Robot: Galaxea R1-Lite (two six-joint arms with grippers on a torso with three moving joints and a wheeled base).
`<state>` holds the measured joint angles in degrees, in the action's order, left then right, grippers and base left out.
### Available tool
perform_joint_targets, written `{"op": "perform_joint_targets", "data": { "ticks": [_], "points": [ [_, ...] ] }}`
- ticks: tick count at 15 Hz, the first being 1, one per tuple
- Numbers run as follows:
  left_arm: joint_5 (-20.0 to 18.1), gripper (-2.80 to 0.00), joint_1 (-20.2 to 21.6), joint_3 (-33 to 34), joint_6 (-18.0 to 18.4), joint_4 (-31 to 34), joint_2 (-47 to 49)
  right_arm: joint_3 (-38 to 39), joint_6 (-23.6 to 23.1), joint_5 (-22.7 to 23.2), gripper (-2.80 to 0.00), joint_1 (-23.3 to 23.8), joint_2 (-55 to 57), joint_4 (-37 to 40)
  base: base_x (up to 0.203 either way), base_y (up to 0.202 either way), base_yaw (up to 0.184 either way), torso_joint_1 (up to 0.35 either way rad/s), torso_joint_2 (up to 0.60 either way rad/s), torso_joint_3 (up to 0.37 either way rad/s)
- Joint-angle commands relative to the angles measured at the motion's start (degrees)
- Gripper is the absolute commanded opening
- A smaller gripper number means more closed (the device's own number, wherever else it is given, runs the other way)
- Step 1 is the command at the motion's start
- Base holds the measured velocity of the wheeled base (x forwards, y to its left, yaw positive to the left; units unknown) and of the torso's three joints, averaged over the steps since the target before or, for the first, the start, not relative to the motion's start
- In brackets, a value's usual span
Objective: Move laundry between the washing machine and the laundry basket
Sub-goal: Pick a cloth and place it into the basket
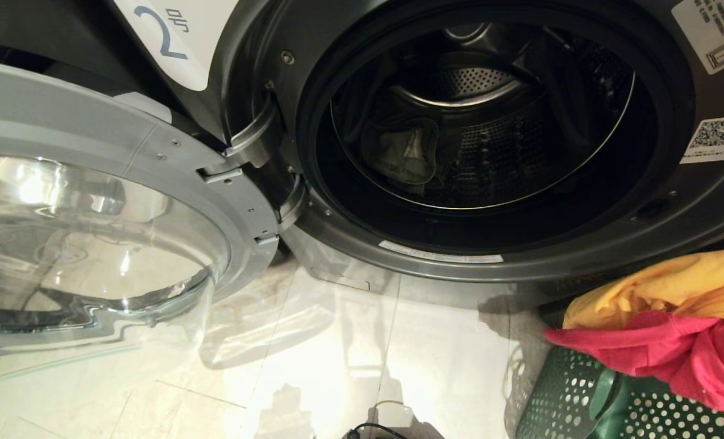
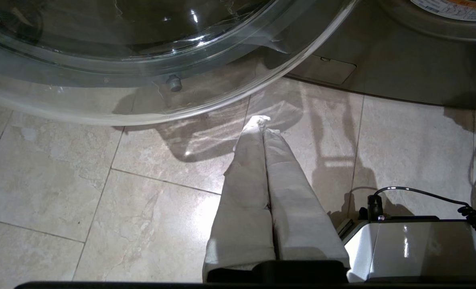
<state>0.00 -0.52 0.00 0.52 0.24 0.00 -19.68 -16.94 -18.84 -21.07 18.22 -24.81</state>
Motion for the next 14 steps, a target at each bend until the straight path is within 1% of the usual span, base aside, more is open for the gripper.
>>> {"op": "perform_joint_targets", "data": {
  "ticks": [1,5,9,12,14],
  "points": [
    [0.0,-2.80,0.0,0.0,0.0,0.0,0.1,-0.2,-0.1,0.1,-2.80,3.0,-0.9,-0.2,0.000,0.000,0.000,0.000,0.00,0.000],
    [0.0,-2.80,0.0,0.0,0.0,0.0,0.1,-0.6,-0.1,0.5,-2.80,8.9,-0.9,-0.2,0.000,0.000,0.000,0.000,0.00,0.000],
    [0.0,-2.80,0.0,0.0,0.0,0.0,0.1,-1.0,0.6,1.4,-2.80,15.8,-0.2,-0.2,0.000,0.000,0.000,0.000,0.00,0.000],
    [0.0,-2.80,0.0,0.0,0.0,0.0,0.1,-1.4,0.7,1.7,-2.80,19.8,-0.1,-0.2,0.000,0.000,0.000,0.000,0.00,0.000],
    [0.0,-2.80,0.0,0.0,0.0,0.0,0.1,-2.5,0.7,2.1,-2.80,21.3,-0.3,-0.1,0.000,0.000,0.000,0.000,0.00,0.000]
  ]
}}
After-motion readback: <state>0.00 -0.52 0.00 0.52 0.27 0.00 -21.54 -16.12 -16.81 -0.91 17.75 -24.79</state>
